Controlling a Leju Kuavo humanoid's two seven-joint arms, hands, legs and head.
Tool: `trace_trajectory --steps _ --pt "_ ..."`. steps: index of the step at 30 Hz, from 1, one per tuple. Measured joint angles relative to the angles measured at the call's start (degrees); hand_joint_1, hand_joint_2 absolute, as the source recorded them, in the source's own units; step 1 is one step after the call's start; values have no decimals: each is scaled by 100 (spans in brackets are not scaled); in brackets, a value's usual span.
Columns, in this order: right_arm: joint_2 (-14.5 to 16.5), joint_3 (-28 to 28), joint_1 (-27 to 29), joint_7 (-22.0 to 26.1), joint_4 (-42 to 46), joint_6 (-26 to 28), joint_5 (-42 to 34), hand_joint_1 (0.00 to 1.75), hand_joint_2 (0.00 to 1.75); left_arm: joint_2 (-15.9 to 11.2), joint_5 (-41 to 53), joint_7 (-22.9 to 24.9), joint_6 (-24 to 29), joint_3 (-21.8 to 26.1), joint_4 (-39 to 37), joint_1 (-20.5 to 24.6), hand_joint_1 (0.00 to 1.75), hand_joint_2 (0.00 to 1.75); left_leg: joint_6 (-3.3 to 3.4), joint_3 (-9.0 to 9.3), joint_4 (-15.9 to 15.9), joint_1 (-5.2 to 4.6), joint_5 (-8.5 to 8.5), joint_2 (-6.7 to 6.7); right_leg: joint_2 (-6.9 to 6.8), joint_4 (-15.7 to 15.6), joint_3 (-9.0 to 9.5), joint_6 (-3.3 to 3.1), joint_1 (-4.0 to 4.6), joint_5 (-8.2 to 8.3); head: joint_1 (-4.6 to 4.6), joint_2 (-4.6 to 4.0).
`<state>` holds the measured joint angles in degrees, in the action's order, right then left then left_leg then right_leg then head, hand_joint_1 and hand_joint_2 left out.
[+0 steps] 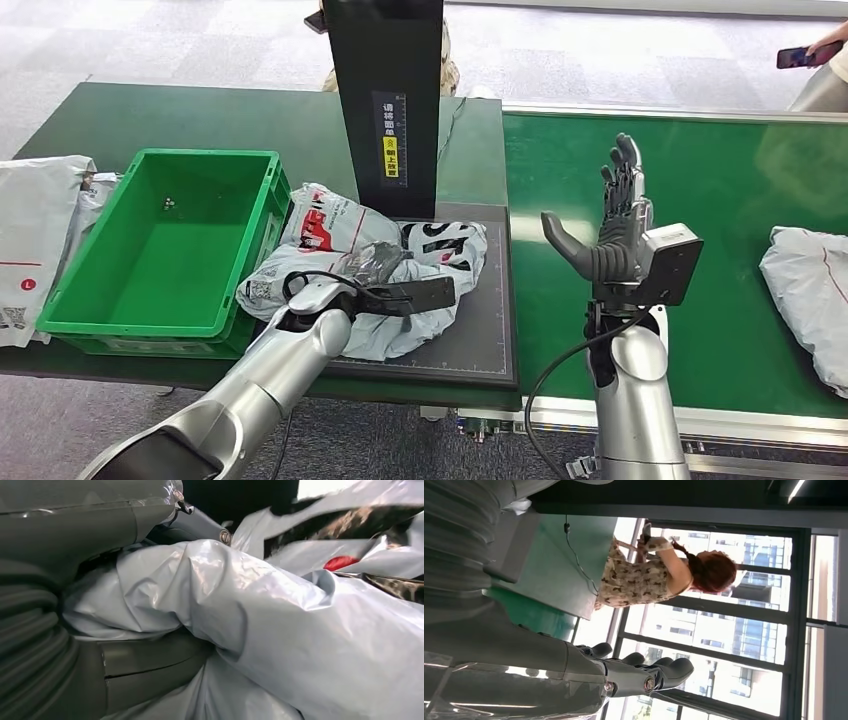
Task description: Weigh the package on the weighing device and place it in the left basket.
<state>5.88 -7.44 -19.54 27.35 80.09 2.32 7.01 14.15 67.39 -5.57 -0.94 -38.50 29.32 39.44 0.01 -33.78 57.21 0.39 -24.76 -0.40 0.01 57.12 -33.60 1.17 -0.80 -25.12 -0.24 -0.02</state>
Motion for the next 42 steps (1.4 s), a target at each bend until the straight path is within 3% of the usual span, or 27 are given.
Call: trace_trajectory --steps 3,11,14,17,22,27,32,35,38,42 --pt "0 53 52 10 74 4 10 0 175 -11 37 -142 326 56 98 -5 175 175 0 -10 0 0 0 0 0 0 -10 0 0 0 1 0" --pt "0 107 98 24 151 4 12 0 175 -27 41 -184 408 133 206 -15 175 175 0 -25 0 0 0 1 1 0 -25 0 0 0 0 0" --pt "0 141 144 29 230 9 5 0 175 -73 84 -391 930 171 418 -88 175 175 0 -33 0 0 0 1 1 0 -33 0 0 0 1 0" --pt "-1 248 243 23 424 13 -42 0 175 -250 281 -683 1747 308 1175 -209 175 175 0 -42 0 0 0 1 1 1 -43 0 1 0 0 0" --pt "-5 484 451 -14 740 -10 -116 0 175 -660 838 -918 2593 674 3105 -625 175 175 -4 -44 -1 1 -3 2 2 1 -46 -5 2 -6 0 0" --pt "-25 653 684 -1 1012 -8 -136 0 175 -985 1323 -872 3103 1131 4587 -1043 175 175 -5 -45 -3 2 -6 1 1 1 -46 -5 3 -12 -1 0" --pt "-63 727 870 65 1173 -4 -196 0 175 -1219 1580 -840 3569 1681 5339 -1117 175 175 -4 -44 -3 2 -5 1 1 1 -44 -5 2 -11 -1 0" --pt "-93 731 954 94 1242 -3 -241 0 175 -1364 1719 -657 3481 1971 5560 -1102 175 175 -4 -42 -2 2 -4 1 1 1 -43 -5 2 -11 0 0" --pt "-105 730 1041 96 1317 -1 -238 0 175 -1517 1801 -87 2797 2305 5458 -936 175 175 -5 -41 -2 2 -3 2 1 1 -44 -6 3 -9 0 0" --pt "-105 713 1070 88 1324 -34 -113 0 175 -1748 2034 1050 1848 2752 4195 -125 175 175 -11 -40 -2 2 7 2 2 3 -44 -12 6 -2 0 0"
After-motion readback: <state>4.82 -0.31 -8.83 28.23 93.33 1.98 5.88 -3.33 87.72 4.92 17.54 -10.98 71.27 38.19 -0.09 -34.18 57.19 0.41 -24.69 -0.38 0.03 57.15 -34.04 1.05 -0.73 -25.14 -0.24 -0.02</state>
